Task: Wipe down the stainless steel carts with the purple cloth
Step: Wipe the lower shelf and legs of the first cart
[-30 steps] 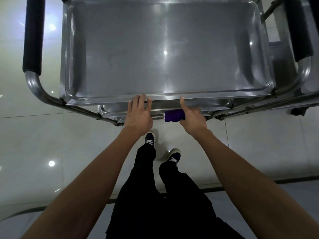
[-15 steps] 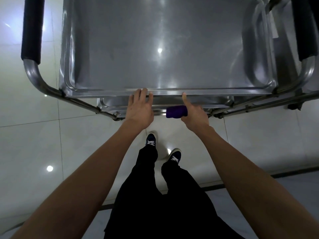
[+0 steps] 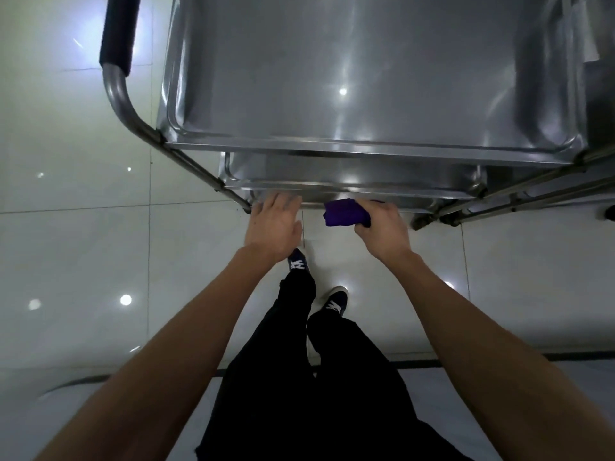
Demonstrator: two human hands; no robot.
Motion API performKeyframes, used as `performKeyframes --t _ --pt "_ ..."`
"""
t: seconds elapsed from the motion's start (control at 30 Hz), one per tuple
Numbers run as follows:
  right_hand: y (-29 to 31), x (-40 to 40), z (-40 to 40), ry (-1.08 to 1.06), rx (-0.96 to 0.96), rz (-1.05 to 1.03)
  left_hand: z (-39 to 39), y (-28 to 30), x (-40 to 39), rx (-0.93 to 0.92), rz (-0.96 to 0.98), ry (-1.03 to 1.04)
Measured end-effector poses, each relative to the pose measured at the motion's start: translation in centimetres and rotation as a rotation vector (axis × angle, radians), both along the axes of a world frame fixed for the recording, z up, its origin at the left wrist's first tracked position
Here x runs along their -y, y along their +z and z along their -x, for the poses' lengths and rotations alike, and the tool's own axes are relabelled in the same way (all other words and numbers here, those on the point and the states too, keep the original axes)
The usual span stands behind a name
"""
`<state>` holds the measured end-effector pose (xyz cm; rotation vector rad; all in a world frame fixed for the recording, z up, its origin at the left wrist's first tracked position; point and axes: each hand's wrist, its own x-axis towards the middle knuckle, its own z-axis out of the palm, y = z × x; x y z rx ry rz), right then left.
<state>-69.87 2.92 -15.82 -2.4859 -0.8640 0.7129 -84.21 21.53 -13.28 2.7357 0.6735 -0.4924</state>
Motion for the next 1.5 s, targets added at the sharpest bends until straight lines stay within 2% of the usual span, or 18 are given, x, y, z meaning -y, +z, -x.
performKeyframes --t 0.27,0.5,0.97,1.13,1.23,1.33,1.43,1.5 --pt "-0.9 -1.9 3.1 0.02 0.009 -0.036 3.1 -0.7 -2.0 0.058 0.028 0.078" --pt "-5.5 -6.4 3.6 -0.005 0.031 -0.009 3.1 -5.6 -7.3 0.099 0.08 0.1" --pt "-21.2 -15.9 -4.0 0.025 0.167 -0.16 -2.1 -23.0 -13.9 0.203 0.016 0.07" --pt "-26.2 -17.9 -4.9 0.012 0.338 -0.331 -3.5 -28.7 -16.2 0.291 -0.036 0.103" --pt "-28.8 -19.2 -5.5 0.095 0.423 -0.274 -4.2 -31.3 -17.2 0.381 -0.07 0.089" --pt "-31.1 -19.6 -5.4 0.164 0.32 -0.105 -4.4 -33.6 -17.8 0.482 -0.114 0.088" --pt "-32.3 -19.8 -5.5 0.096 0.187 -0.189 -4.0 -35.6 -17.9 0.551 -0.176 0.085" --pt "-32.2 -20.4 -5.4 0.044 0.213 -0.214 -3.7 -36.2 -17.7 0.59 -0.203 0.096"
